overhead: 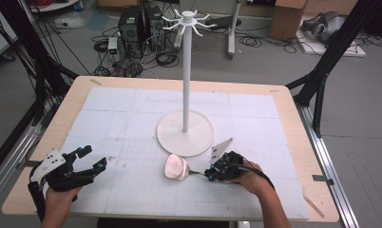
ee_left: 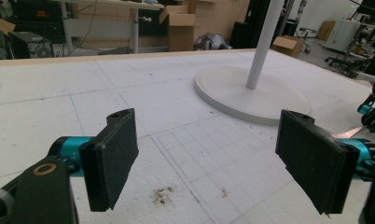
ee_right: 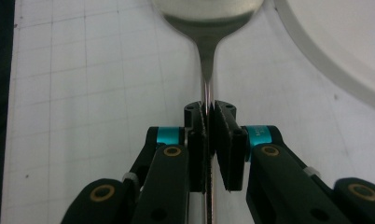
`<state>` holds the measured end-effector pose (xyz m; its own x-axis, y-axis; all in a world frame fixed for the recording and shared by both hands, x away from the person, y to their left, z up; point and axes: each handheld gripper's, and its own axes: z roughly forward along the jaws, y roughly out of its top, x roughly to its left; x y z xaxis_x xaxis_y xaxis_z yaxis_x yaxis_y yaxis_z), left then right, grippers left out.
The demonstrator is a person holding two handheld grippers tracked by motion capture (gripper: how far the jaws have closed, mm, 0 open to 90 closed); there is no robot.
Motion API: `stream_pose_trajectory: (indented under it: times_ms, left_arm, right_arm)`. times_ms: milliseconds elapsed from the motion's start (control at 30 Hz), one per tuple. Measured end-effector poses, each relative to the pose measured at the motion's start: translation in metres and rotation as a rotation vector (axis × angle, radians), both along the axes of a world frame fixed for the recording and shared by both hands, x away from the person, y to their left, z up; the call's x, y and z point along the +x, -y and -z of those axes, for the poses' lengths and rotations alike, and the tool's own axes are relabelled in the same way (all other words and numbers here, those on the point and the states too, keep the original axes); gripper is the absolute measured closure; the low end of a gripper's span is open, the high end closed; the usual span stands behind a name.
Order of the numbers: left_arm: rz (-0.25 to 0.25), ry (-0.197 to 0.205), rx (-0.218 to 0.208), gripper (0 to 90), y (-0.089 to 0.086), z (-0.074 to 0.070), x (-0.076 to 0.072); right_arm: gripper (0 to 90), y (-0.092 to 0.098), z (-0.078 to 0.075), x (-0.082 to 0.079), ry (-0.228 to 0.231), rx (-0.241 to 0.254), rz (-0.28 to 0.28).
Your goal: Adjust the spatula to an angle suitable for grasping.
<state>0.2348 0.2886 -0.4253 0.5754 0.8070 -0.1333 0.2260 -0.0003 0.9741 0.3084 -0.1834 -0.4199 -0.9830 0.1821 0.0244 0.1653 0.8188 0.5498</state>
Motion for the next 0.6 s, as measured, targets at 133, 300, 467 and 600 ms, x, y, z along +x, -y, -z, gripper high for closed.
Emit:
stream_pose_trajectory:
  times_ms: [133, 300, 467, 600]
  left_arm:
    - [-0.003, -0.003, -0.004, 21.2, 0.0, 0.0, 0.001]
    - [-0.004, -0.004, -0.003, 21.2, 0.0, 0.0, 0.0]
    - [-0.006, -0.008, -0.006, 21.2, -0.001, 0.001, 0.001]
    - [-0.008, -0.011, -0.01, 21.2, -0.003, 0.001, 0.0]
  right_arm:
    - [83.6, -0.022, -0.002, 0.009, 0.004, -0.023, -0.072]
    - [83.7, -0.039, -0.002, 0.015, 0.019, -0.024, -0.096]
    - [61.9, -0.049, -0.006, 0.015, 0.089, -0.006, -0.05]
    - [46.3, -0.03, -0.021, 0.008, 0.122, 0.132, 0.188]
